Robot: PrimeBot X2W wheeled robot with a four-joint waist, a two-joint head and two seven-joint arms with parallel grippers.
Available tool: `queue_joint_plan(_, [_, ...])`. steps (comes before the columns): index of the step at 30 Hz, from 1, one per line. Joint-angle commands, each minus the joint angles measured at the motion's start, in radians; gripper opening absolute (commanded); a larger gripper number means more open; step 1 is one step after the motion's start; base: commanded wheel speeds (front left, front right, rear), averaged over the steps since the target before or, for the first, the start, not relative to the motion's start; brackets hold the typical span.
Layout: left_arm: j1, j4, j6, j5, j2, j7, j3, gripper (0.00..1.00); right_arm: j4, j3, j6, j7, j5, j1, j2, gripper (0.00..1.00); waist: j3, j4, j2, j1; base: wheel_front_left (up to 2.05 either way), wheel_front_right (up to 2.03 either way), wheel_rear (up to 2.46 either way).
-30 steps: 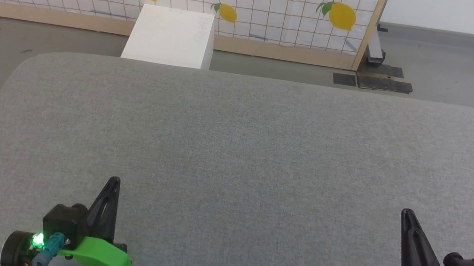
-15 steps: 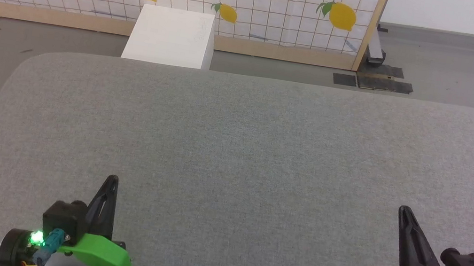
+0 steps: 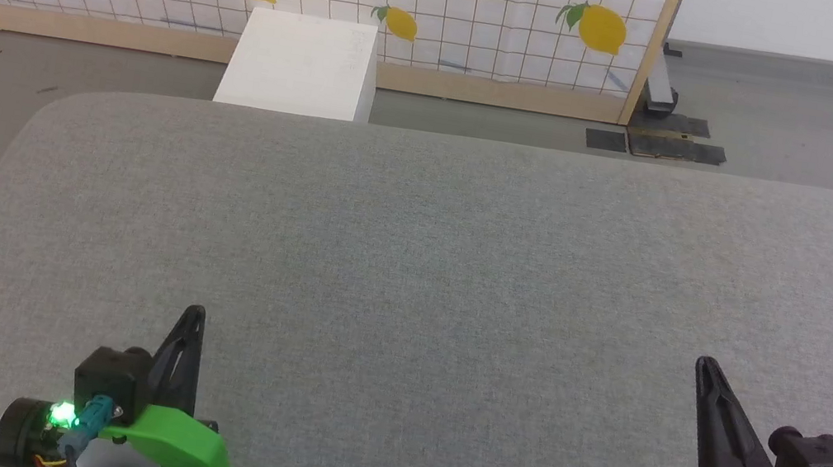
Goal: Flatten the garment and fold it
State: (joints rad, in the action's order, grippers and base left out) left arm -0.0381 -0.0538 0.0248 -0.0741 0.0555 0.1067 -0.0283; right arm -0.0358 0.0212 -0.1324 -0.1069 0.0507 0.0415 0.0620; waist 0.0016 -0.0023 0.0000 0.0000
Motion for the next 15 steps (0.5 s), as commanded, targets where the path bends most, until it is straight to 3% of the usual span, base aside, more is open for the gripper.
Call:
queue_joint_plan(1, [0.02,0.007,-0.008,0.017,-0.003,-0.005,0.004,0.0,0.008,-0.003,0.001,0.006,-0.013,-0.016,-0.004,0.0,0.0,0.0,0.0,0.0,0.0,0.0,0.0])
queue_joint_plan(15, [0.025,0.02,-0.013,0.033,-0.004,-0.034,0.011,0.0,0.016,-0.008,0.001,0.034,-0.023,-0.023,-0.006,0.0,0.0,0.001,0.0,0.0,0.0,0.0,0.0])
